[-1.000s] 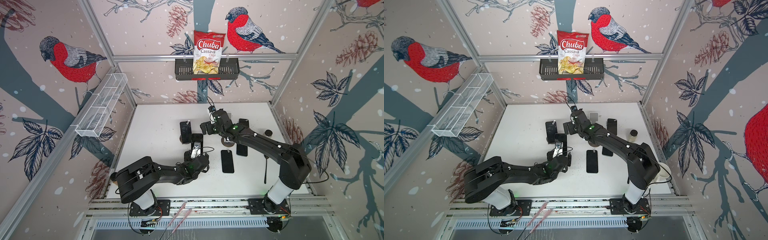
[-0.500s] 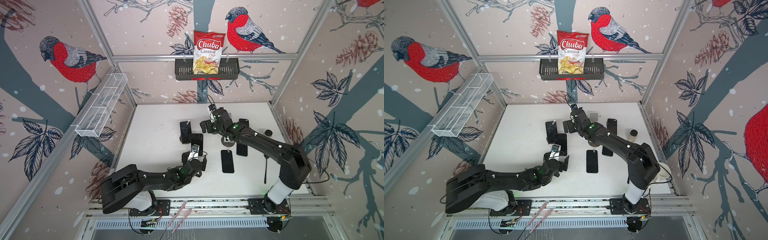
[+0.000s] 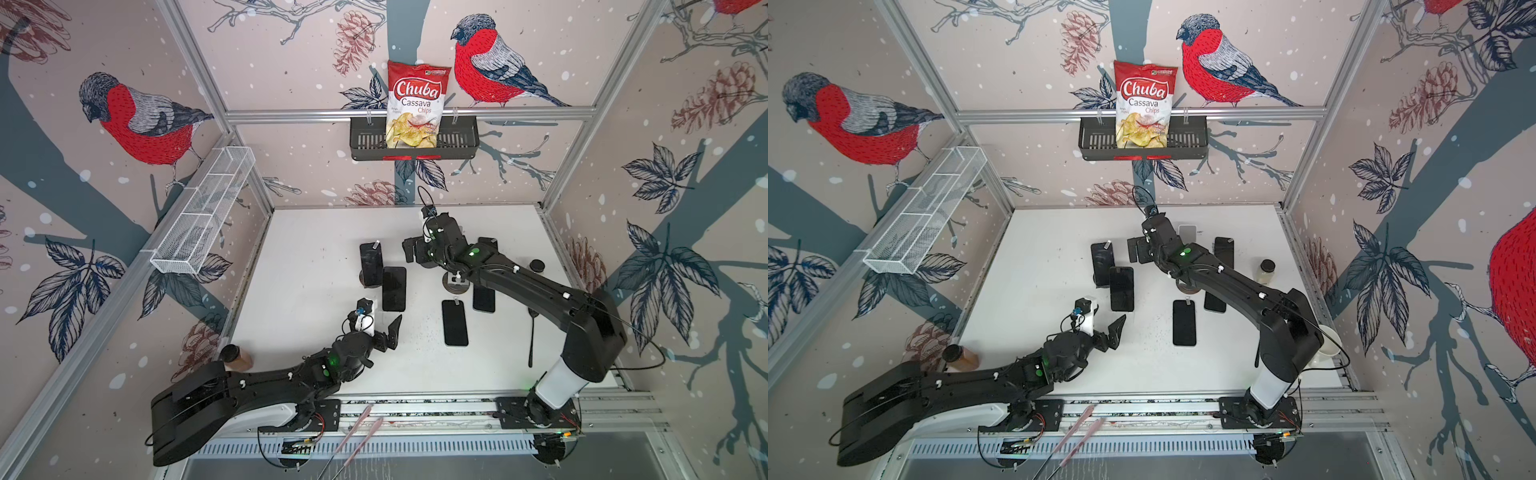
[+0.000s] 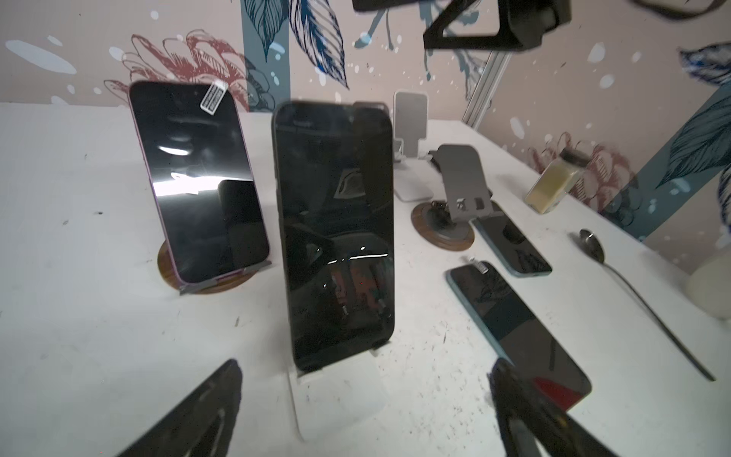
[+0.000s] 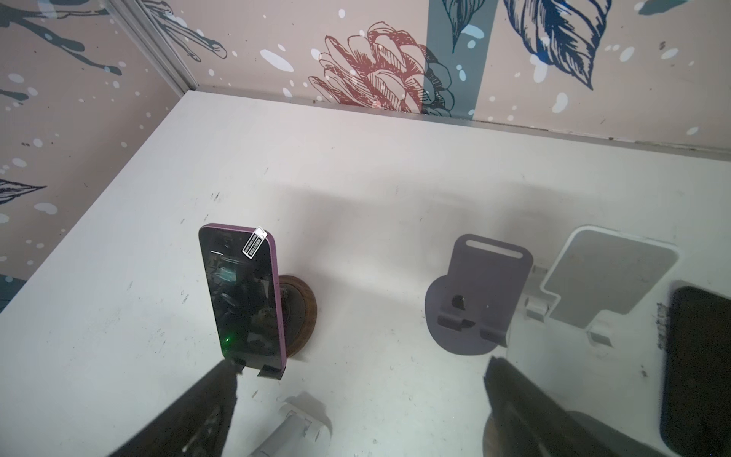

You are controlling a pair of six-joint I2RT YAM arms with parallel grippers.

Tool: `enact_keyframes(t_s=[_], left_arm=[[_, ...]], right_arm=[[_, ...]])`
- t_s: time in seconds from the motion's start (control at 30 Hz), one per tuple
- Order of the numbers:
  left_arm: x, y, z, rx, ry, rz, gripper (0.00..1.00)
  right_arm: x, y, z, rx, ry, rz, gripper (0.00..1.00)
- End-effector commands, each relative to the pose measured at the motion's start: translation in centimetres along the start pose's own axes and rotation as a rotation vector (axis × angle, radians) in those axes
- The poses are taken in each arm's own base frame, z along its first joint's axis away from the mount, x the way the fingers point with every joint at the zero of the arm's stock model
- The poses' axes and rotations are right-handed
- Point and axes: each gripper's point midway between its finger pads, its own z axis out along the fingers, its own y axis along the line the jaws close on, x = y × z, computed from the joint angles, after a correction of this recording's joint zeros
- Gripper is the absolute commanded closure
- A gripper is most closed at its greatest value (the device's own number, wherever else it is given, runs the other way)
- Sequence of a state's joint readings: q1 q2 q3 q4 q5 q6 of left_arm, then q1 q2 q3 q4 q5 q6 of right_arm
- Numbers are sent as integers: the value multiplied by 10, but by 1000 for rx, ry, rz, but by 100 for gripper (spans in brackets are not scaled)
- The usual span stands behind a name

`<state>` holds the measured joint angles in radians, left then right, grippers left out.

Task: Remove the phone from the phone stand

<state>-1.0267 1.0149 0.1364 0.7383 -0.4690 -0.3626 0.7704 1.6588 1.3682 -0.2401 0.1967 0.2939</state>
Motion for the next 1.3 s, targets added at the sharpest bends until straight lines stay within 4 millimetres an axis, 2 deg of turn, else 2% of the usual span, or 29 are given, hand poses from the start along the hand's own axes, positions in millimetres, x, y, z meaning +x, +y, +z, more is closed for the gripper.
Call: enact_keyframes(t_s=[0.0, 0.2, 0.3, 0.43, 0.73, 1.0, 1.27], left_arm=[[-11, -5, -1, 96, -31, -101, 4], [-15, 8, -9, 182, -50, -226, 4], [-19, 19, -15, 213, -76, -314, 3], [-24, 35, -20, 234, -100, -411, 3], [-24, 38, -22, 281, -94, -473, 3], [-19, 56, -22, 259, -87, -590, 4], [-23, 73, -19, 229, -109, -672, 4]], right_arm=[[0, -8, -6, 41, -7, 52, 1], [1, -15, -19, 84, -29, 109, 1], [5, -11, -24, 87, -19, 104, 1], [13, 1, -26, 71, -3, 106, 1], [37, 25, -26, 63, 24, 123, 1], [52, 46, -30, 78, 29, 102, 1], [70, 65, -29, 95, 54, 84, 1]])
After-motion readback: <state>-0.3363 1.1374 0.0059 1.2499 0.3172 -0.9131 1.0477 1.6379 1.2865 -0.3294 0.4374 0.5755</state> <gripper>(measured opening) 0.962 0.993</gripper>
